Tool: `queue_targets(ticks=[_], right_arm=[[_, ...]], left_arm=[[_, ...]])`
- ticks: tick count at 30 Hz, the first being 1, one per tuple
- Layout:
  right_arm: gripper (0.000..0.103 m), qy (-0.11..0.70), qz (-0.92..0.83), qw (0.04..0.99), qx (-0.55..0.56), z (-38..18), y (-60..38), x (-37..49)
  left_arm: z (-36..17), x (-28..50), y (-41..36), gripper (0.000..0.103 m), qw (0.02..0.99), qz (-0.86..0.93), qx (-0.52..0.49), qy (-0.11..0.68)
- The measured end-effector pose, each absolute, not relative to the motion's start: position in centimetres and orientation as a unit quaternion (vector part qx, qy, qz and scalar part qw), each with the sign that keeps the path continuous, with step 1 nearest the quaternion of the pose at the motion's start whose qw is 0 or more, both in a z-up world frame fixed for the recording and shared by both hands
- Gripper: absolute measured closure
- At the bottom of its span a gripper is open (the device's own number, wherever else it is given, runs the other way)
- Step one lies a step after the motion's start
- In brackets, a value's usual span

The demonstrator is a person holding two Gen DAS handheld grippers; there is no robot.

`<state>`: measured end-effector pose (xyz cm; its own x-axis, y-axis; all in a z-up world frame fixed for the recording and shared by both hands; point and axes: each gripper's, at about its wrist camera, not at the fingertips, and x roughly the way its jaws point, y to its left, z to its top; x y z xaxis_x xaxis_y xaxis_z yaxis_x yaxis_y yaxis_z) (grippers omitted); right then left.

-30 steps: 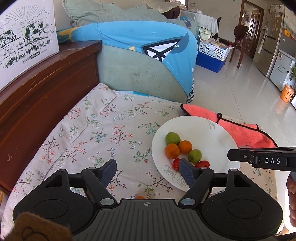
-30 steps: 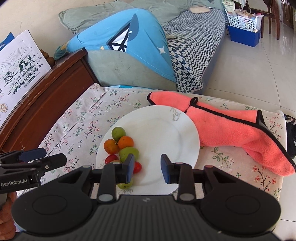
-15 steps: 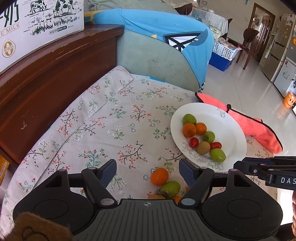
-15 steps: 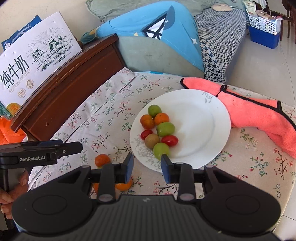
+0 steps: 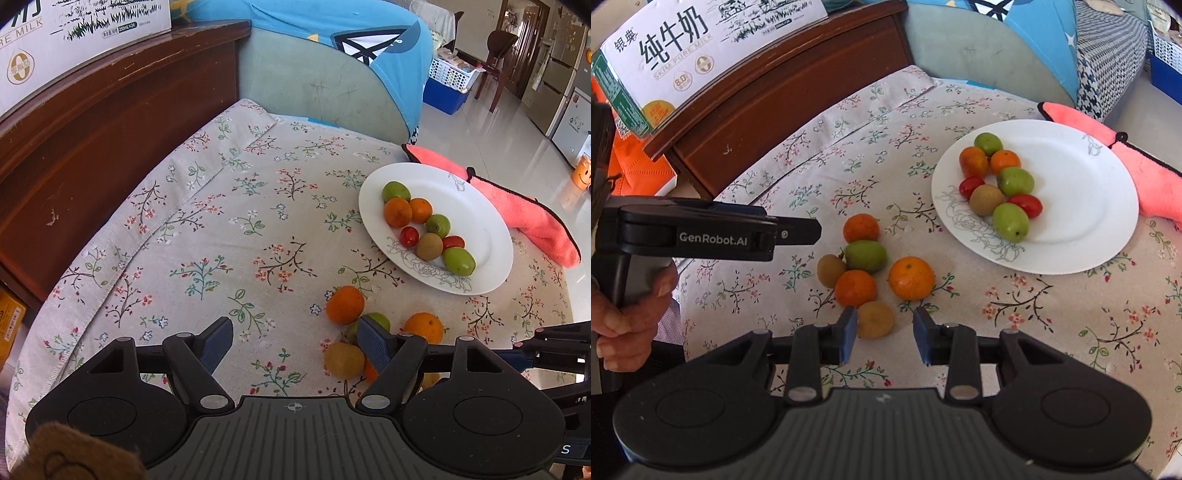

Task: Organize fruits
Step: 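Move both open grippers back to the fruit pile, then grasp a brown kiwi with the right gripper while the left gripper grasps another kiwi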

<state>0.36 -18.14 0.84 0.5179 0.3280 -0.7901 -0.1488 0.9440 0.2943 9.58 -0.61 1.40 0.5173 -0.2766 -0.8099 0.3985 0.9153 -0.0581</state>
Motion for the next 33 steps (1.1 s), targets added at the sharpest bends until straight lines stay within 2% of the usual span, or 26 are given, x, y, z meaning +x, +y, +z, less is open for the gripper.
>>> queue_targets(ticks=[15,18,21,25,33], right_arm=[[0.068,0.481,0.136,0.865,0.048,-0.9,-15.4,1.1],[0.068,0.483,0.136,0.864,0.04,-1.3,-15.1,1.1],[0.073,0.48,0.136,0.866,0.028,-1.2,-15.0,1.0],[0.074,0.482,0.144,0.864,0.037,-1.0,-15.5,0.8],[0.074,0.478,0.139,0.866,0.055,-0.1,-17.5,0.1]], left_arm=[[-1.2,9.8,-1.1,0.032,0.846,-0.213,0.03,0.488],[-1.2,9.6,-1.3,0.036,0.849,-0.223,0.032,0.479],[-1.2,9.5,-1.3,0.044,0.849,-0.233,0.033,0.473],[-1.0,9.2,-1.3,0.062,0.845,-0.252,0.033,0.47],[-0.7,8.1,-1.1,0.064,0.84,-0.278,0.088,0.458]])
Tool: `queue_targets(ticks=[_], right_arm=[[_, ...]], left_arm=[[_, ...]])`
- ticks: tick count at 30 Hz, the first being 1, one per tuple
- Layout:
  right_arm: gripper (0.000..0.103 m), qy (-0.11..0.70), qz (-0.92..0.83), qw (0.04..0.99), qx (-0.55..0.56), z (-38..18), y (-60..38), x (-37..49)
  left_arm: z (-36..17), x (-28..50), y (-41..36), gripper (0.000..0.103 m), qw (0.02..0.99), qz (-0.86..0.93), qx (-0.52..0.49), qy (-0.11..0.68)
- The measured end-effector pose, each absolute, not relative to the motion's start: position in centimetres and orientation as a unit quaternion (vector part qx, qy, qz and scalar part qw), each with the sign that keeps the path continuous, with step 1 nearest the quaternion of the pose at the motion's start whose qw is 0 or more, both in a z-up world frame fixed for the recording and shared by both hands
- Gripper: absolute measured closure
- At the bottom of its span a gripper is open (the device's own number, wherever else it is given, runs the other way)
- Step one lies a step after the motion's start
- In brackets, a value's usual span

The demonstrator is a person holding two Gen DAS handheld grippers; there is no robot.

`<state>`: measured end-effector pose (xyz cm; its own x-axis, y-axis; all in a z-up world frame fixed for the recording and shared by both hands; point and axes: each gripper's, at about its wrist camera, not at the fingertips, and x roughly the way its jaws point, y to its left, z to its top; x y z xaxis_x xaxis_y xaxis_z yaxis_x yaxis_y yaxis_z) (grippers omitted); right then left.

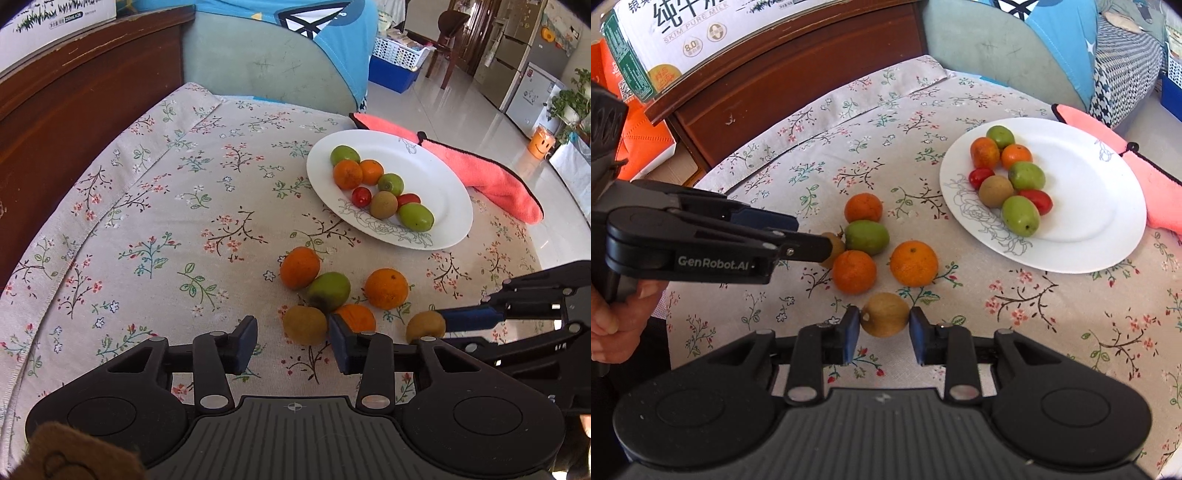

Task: Organize fruits
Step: 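Grasp a brown kiwi with the right gripper while the left gripper grasps another kiwi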

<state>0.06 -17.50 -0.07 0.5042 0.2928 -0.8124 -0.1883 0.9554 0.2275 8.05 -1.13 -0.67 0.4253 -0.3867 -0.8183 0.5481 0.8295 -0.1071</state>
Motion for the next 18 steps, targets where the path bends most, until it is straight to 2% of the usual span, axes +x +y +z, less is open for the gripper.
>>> queue_targets(ticks=[8,15,18], right_arm=[[0.074,0.474,0.13,0.868,0.07,0.5,-18.3,0.1],[0.073,0.473,0.127,0.869,0.073,0.6,-18.6,-0.1],[0.073,0.473,0.125,0.869,0.076,0.7,-18.8,-0.1]], left_arm=[[-1.1,7.3,-2.3,0.061,0.846,-0.302,0.16,0.409],[-0.8,8.1,-1.4,0.06,0.825,-0.349,0.137,0.423],[-1.0,7.5,-1.6,0.06,0.816,-0.364,0.176,0.412]])
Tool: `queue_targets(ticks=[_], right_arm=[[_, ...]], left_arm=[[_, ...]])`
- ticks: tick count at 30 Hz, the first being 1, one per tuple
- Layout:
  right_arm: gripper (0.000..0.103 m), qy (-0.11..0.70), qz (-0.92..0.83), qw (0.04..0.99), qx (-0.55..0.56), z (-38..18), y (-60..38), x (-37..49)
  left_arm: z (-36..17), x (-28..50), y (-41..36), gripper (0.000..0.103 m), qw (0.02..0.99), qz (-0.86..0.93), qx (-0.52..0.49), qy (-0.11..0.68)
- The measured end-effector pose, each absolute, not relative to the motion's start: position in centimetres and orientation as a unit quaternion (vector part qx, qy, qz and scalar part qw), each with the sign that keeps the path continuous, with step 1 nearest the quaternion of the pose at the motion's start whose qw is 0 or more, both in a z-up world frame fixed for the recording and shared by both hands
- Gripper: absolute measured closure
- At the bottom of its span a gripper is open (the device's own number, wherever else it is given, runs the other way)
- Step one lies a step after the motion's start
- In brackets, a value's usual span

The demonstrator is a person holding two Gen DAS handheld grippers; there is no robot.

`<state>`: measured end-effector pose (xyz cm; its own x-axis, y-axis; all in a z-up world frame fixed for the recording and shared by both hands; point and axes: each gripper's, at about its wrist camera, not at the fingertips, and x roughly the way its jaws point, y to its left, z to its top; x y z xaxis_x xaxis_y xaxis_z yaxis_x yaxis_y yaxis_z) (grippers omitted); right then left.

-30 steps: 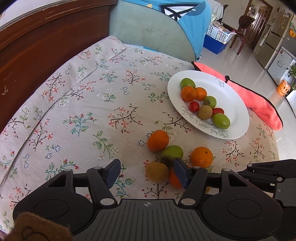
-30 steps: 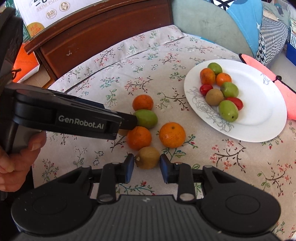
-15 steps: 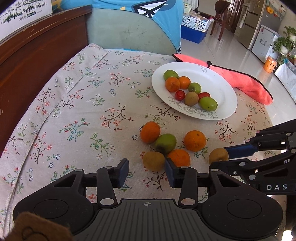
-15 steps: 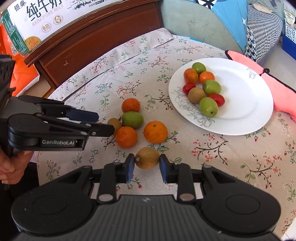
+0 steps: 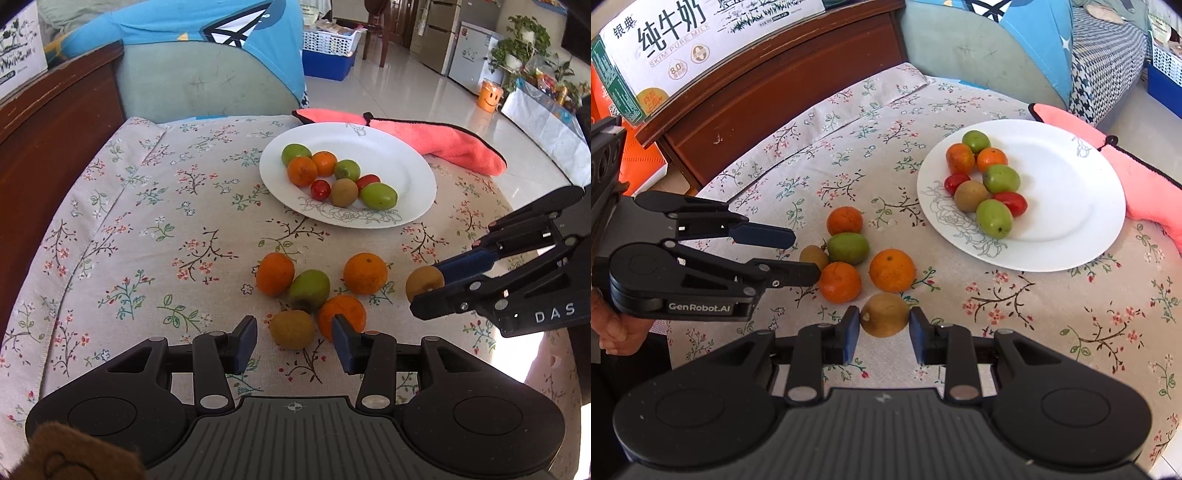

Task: Organize fruits
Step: 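Grasp a brown kiwi with the right gripper while the left gripper grasps another kiwi, then carry the kiwi with the right gripper while the left gripper carries its kiwi to the plate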

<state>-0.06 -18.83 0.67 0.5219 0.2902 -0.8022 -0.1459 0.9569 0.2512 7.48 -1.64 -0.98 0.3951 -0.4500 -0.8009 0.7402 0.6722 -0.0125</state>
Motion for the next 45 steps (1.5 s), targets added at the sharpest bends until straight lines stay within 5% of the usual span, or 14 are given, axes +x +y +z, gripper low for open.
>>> queue_targets(ticks=[26,34,45], right_arm=[[0.073,0.473,0.134,0.867,0.086,1.0,-18.5,0.4],[0.073,0.472,0.132,0.867,0.088,1.1,-18.5,0.7],[0.073,0.451,0.121,0.879,0.1,2.4,-19.9,1.1]], left_arm=[[-2.6,8.3,-2.7,0.057,0.769,-0.441,0.277,0.371],[-2.6,7.7,-2.8,0.076,0.758,-0.463,0.271,0.371],[1.0,6.9,-2.5,0.076,0.787,-0.466,0.237,0.328]])
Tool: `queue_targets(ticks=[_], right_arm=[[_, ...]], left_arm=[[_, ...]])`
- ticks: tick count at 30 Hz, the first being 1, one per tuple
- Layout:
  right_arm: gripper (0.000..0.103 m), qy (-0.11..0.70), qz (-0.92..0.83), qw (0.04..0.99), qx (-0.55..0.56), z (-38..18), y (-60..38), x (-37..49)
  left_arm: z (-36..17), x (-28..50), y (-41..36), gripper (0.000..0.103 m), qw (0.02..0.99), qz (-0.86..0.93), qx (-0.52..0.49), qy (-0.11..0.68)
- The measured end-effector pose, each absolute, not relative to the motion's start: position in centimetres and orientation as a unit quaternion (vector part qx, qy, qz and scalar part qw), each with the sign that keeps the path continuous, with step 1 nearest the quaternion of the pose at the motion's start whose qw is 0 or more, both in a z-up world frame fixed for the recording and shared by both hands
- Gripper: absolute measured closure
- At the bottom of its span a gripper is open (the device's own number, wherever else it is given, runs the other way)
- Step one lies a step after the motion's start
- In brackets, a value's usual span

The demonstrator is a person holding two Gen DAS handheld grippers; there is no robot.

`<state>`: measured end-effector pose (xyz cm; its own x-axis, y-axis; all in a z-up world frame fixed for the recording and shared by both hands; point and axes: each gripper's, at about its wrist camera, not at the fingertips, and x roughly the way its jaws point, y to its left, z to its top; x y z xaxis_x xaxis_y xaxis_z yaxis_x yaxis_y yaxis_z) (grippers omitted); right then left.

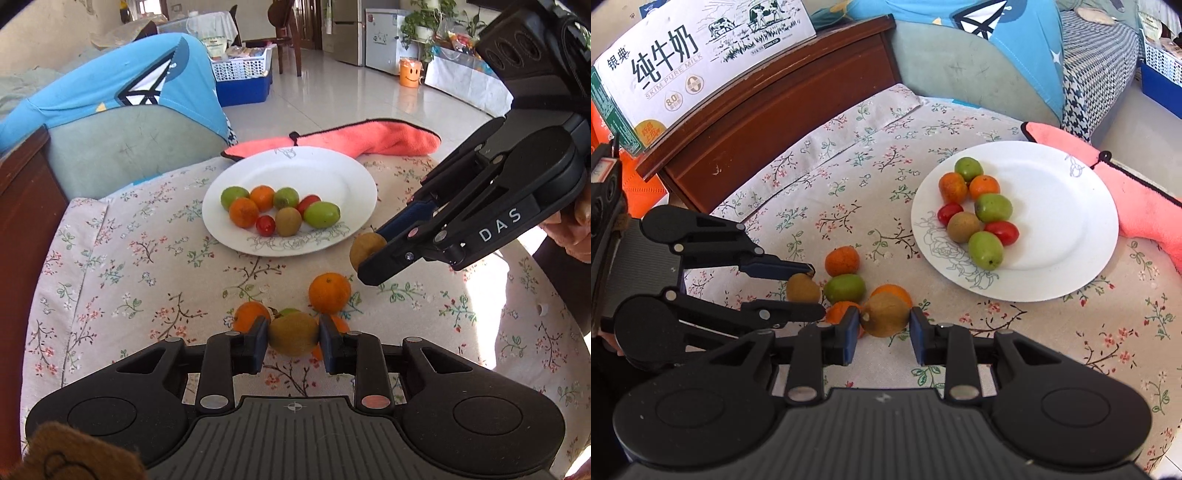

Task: Organize fruits
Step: 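Carry the kiwi with the right gripper while the left gripper carries its kiwi to the plate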

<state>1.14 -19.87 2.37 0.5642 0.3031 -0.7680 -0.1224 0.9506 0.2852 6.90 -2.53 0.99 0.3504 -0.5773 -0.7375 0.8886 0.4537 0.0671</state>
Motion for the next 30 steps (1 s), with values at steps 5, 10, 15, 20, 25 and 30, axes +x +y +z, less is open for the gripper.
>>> queue_targets(ticks=[5,10,15,20,25,30], right_arm=[[0.073,0.435,0.107,0.887,0.109,3.3,-21.1,1.6],[0.073,0.415,0.086,0.898,0.116,4.4,-22.8,2.3],[0.073,0.396,0.057,0.908,0.126,5.4,-24.7,3.1],[0.073,0.388,0.019,0.914,0.12,5.6,-26.2,4.0],[0.073,0.391,-0.004,0.914,0.113,5.1,-27.4,5.1],[0.074,0.397,-0.022,0.911,0.114,4.5,-28.4,5.9]], left_arm=[[2.5,7.2,-3.3,0.076,0.805,-0.463,0.213,0.305],[3.7,8.0,-4.5,0.076,0.824,-0.451,0.185,0.289],[4.2,9.3,-6.3,0.076,0.84,-0.433,0.154,0.289],[3.6,10.4,-8.7,0.076,0.848,-0.413,0.151,0.296],[3.0,11.3,-10.9,0.076,0.852,-0.403,0.15,0.299],[2.4,12.5,-12.4,0.076,0.856,-0.395,0.145,0.302]])
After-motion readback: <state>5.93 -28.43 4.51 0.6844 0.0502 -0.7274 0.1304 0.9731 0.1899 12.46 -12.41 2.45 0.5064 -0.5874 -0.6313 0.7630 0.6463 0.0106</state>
